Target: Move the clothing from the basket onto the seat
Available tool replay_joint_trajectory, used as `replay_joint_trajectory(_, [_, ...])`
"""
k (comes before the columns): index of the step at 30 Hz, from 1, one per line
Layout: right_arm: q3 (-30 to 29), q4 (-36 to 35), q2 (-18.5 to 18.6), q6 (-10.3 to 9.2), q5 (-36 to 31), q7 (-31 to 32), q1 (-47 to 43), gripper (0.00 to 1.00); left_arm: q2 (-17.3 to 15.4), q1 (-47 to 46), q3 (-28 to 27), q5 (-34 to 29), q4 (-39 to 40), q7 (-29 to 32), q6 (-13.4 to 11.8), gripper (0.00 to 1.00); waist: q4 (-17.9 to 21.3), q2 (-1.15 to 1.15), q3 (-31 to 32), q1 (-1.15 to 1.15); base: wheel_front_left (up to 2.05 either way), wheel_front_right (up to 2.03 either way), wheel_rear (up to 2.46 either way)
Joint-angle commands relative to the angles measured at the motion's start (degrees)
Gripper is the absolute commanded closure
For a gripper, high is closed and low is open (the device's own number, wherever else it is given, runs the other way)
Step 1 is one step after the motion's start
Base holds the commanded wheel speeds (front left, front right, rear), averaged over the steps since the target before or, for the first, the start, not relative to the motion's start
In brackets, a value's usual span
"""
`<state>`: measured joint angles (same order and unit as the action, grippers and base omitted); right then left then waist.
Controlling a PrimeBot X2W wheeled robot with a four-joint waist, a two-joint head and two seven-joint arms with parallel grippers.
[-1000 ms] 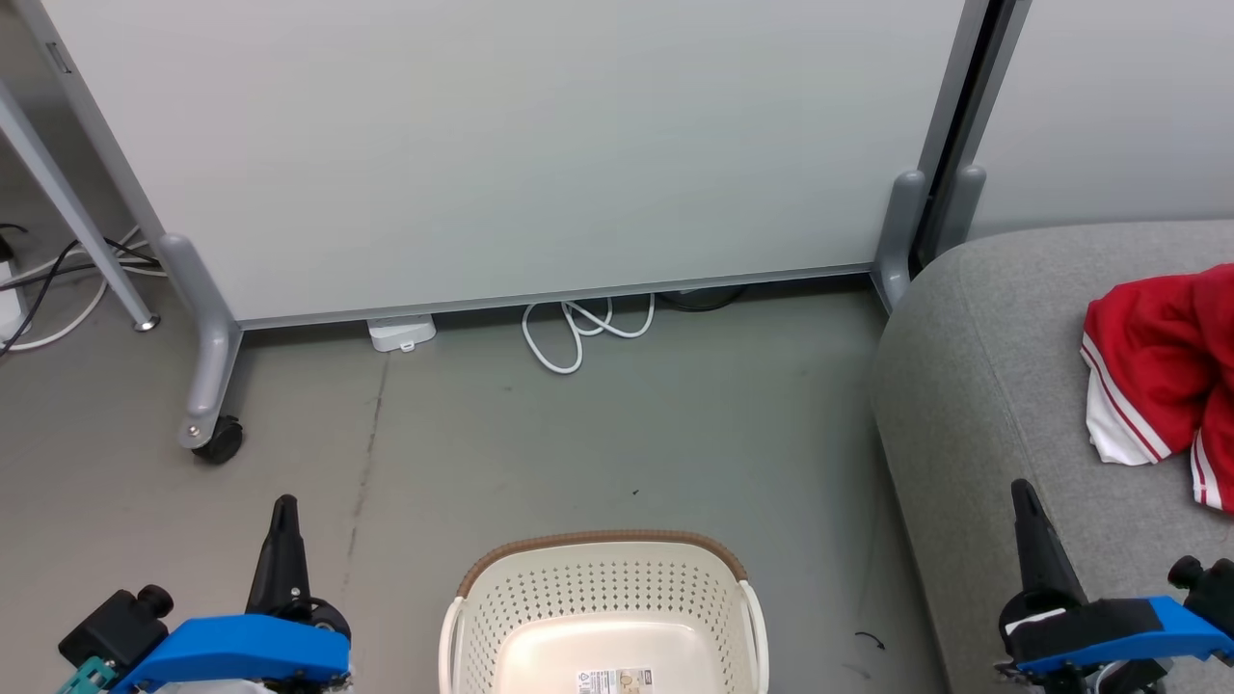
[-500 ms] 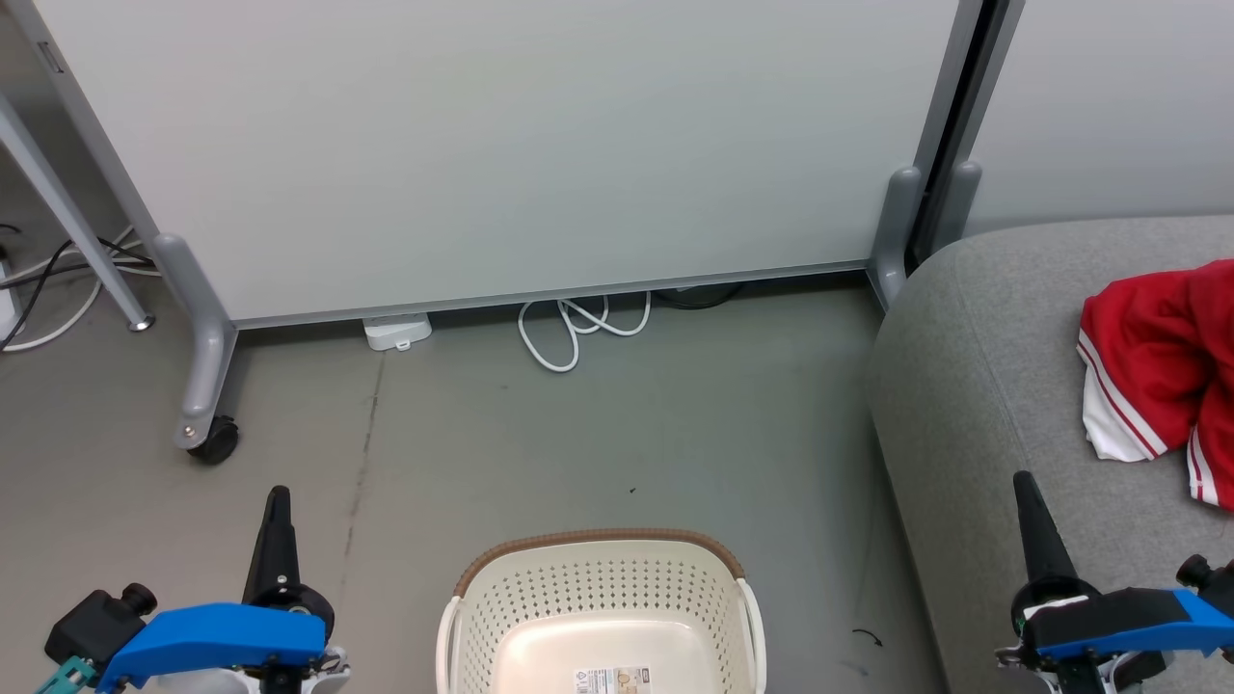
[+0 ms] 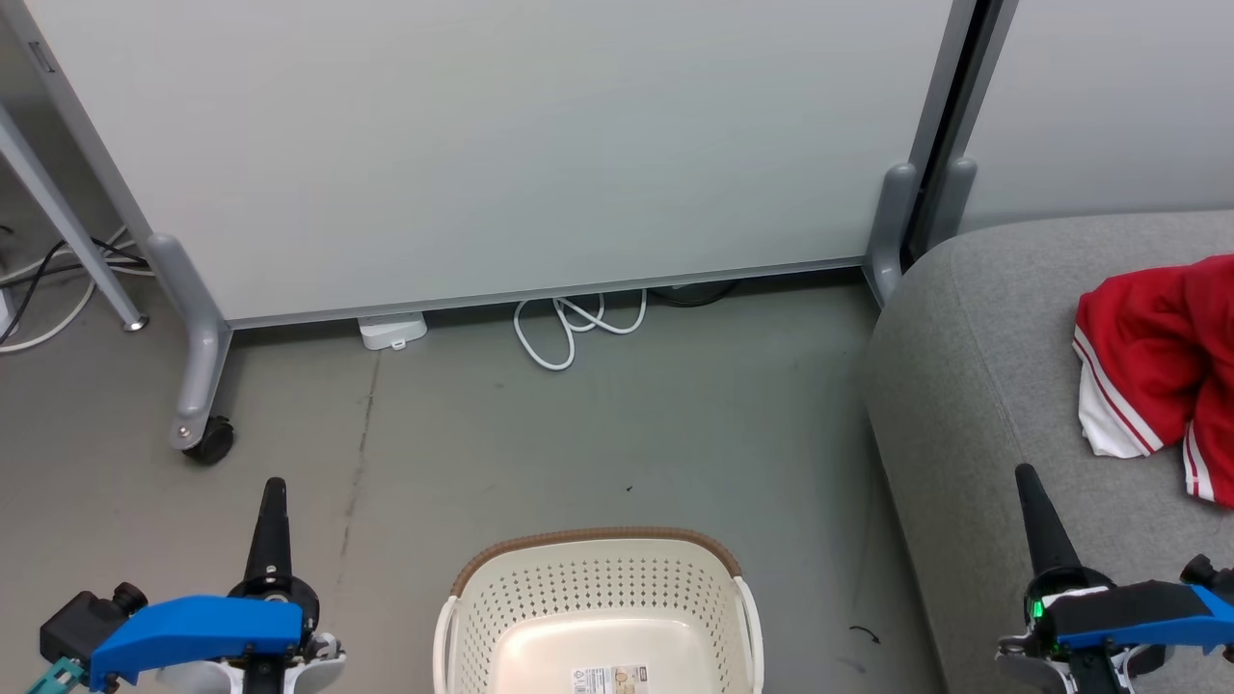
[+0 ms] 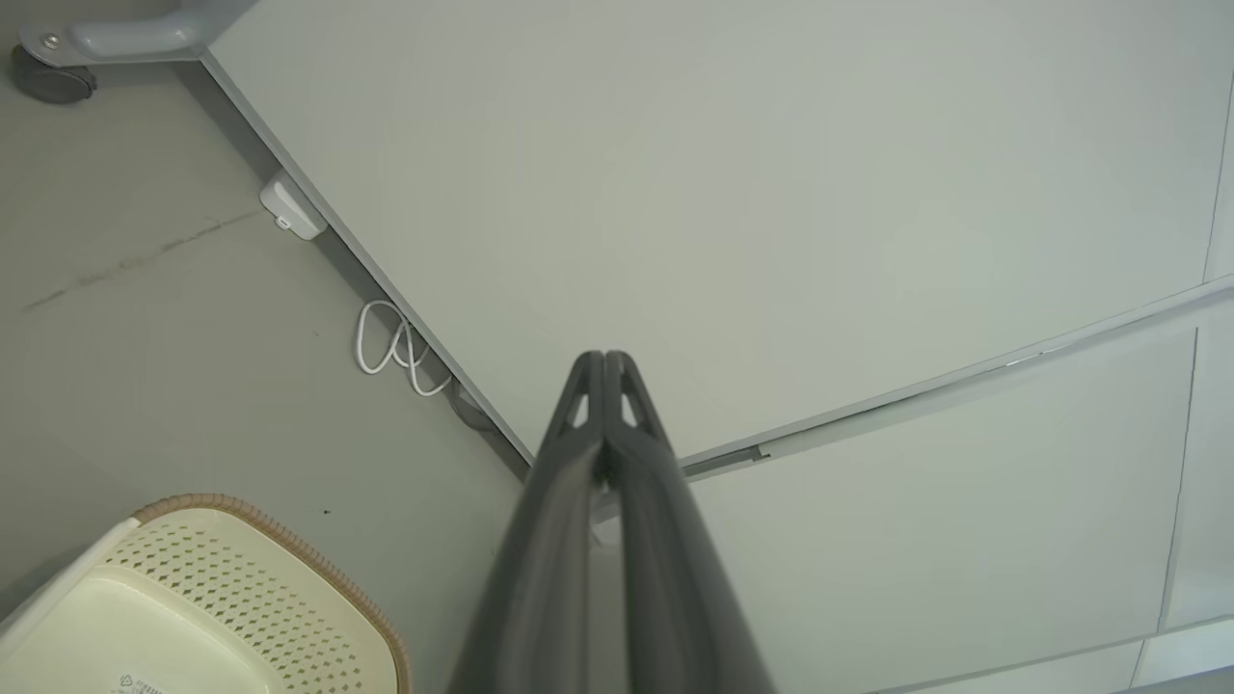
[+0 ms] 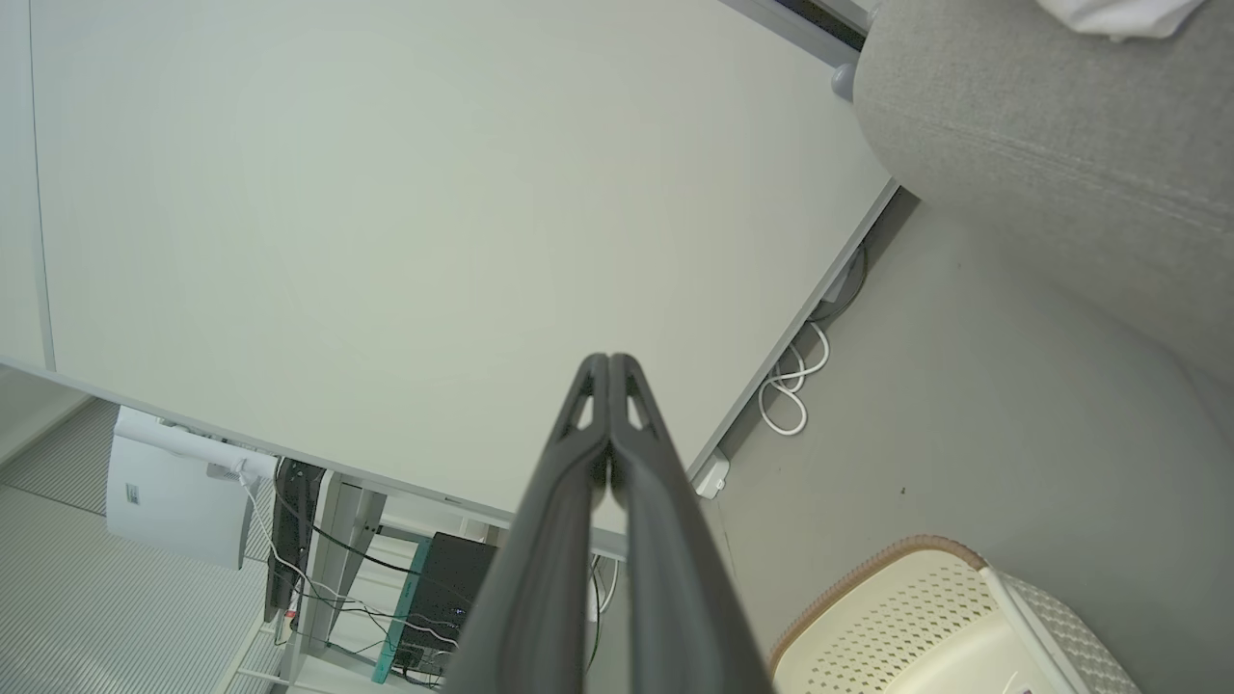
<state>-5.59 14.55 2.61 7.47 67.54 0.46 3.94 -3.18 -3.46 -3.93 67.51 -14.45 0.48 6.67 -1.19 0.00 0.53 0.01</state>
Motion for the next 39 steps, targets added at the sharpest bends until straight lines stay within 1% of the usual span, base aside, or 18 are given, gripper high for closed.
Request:
replay_joint_trajectory(1, [-0.2,-0.6,0.3,0.03,1.8,0.5,1.4,1.0,0.0,-1.3,-0.4,1.6,0.6,0.5,0.6,1.0,0.0,0.0,0.0,0.0,0.0,0.0,0.0])
replay_joint_trajectory(18, [-0.5,-0.6,0.4,0.03,10.7,2.7,2.0,1.0,0.1,-2.0,-1.4,10.7,0.6,2.7,0.6,1.0,0.4,0.0,-0.3,0.0,0.0,0.0,0.0])
replay_joint_trajectory(39, [-0.9,-0.6,0.4,0.04,20.2,5.0,2.4,1.0,0.3,-2.9,-2.3,20.2,0.5,5.1,0.9,1.0,0.9,0.0,-0.5,0.0,0.0,0.0,0.0])
